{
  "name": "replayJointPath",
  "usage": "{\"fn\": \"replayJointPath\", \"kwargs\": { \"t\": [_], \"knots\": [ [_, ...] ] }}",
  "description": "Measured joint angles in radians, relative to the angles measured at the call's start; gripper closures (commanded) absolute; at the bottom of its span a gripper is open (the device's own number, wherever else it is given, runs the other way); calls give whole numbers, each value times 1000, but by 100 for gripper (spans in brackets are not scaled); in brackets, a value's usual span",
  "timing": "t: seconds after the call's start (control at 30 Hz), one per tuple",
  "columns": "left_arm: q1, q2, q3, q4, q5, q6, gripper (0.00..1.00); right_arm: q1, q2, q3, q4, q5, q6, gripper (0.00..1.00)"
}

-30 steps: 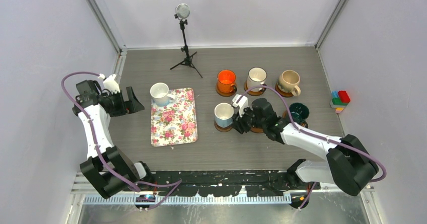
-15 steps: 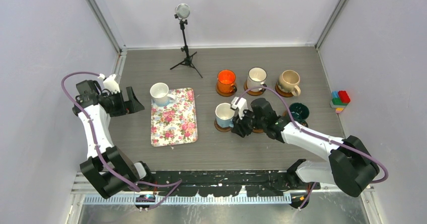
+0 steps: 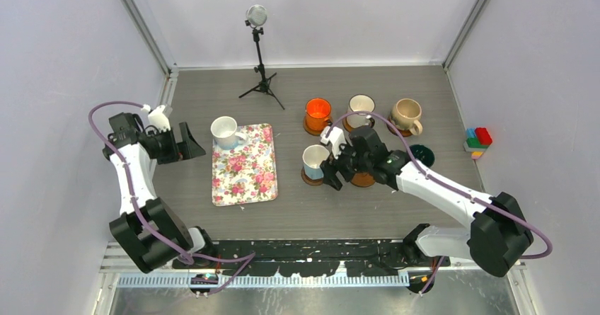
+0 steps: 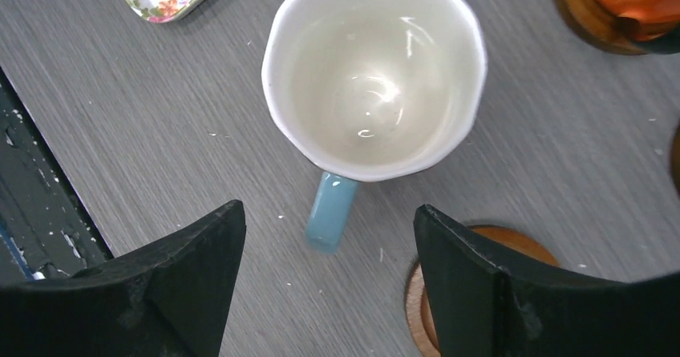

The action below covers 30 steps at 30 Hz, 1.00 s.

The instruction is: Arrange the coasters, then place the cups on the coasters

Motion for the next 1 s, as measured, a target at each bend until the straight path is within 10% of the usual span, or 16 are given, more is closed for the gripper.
{"fn": "replayJointPath", "kwargs": {
  "t": [0.43, 1.0],
  "knots": [
    [-36, 160, 94, 8, 80, 2, 6, -1, -8, 254, -248, 93, -46, 20],
    [-201, 541, 321, 208, 111, -138, 19, 126, 588, 843, -225, 138, 76, 21]
  ]
}}
